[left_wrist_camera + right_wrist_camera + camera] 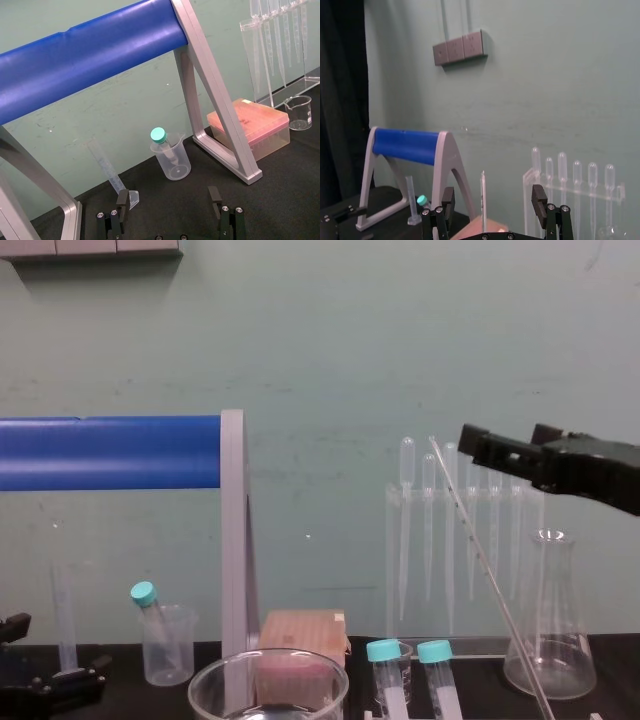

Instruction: Hold the thermometer with one hand and immerse one end into the beaker, then reinsert it into the test tube rack.

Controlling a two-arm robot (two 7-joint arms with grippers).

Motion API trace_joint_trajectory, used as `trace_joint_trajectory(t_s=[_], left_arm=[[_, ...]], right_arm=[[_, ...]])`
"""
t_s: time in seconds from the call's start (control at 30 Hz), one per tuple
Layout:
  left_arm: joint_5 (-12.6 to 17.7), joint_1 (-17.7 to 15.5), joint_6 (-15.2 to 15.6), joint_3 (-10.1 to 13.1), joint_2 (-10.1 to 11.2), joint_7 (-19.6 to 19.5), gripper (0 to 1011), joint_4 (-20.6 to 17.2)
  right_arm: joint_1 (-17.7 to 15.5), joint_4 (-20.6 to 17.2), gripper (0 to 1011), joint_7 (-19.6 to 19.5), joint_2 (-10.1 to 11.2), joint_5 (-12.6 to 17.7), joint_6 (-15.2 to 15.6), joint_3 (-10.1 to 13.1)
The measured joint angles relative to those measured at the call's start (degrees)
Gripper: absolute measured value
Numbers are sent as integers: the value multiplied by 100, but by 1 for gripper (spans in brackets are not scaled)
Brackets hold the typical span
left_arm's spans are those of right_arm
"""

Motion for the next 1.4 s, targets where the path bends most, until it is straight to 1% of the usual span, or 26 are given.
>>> trace_joint_trajectory(t_s=[0.07, 0.3, 0.6, 1.0, 1.4], left_arm=[[0, 0, 0, 0, 0, 0, 1008, 0], [0, 0, 0, 0, 0, 0, 1008, 0], [0, 0, 0, 0, 0, 0, 1008, 0], [0, 0, 0, 0, 0, 0, 1008, 0], [0, 0, 0, 0, 0, 0, 1008, 0]], right_arm=[[60, 66, 1003, -42, -73, -83, 142, -43], [204, 218, 1003, -101, -237, -283, 410, -138], [289, 324, 1003, -225, -384, -511, 705, -164], [357, 456, 1003, -120, -524, -636, 1070, -87], [330, 489, 1003, 10, -606, -666, 1301, 36]])
